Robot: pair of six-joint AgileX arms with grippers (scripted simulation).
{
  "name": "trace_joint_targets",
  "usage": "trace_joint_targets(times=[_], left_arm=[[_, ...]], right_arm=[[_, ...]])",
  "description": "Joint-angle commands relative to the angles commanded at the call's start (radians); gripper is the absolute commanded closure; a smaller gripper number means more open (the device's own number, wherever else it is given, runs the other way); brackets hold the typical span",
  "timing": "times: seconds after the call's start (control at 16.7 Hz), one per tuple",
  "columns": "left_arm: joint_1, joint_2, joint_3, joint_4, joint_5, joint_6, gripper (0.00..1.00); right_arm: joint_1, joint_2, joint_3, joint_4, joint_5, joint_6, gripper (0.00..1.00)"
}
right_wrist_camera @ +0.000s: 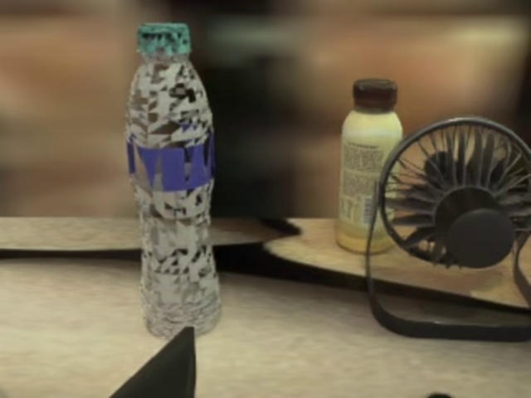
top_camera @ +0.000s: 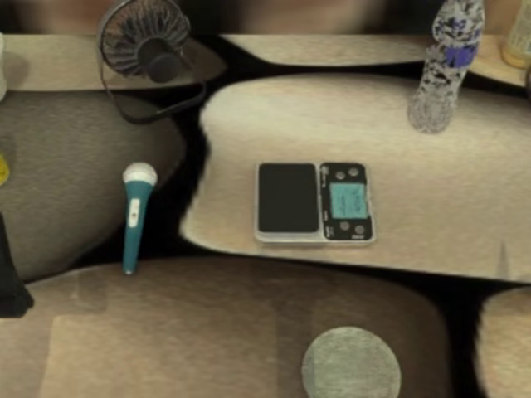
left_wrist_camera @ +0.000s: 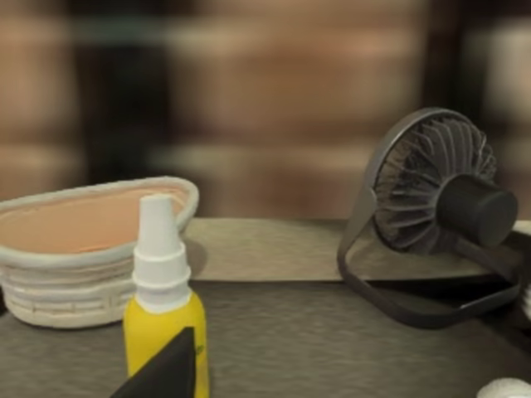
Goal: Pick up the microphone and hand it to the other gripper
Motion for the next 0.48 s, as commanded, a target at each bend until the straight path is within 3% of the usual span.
trace_joint_targets(times=[0.24, 0.48], left_arm=[[-0.008, 0.031, 0.031, -0.021, 0.0, -0.007, 0.0], [-0.047, 0.221, 0.195, -0.133, -0.004, -0.043, 0.0]], right_arm=[[0.0, 0.0, 0.0, 0.0, 0.0, 0.0, 0.0], [0.0, 0.0, 0.0, 0.0, 0.0, 0.0, 0.0]])
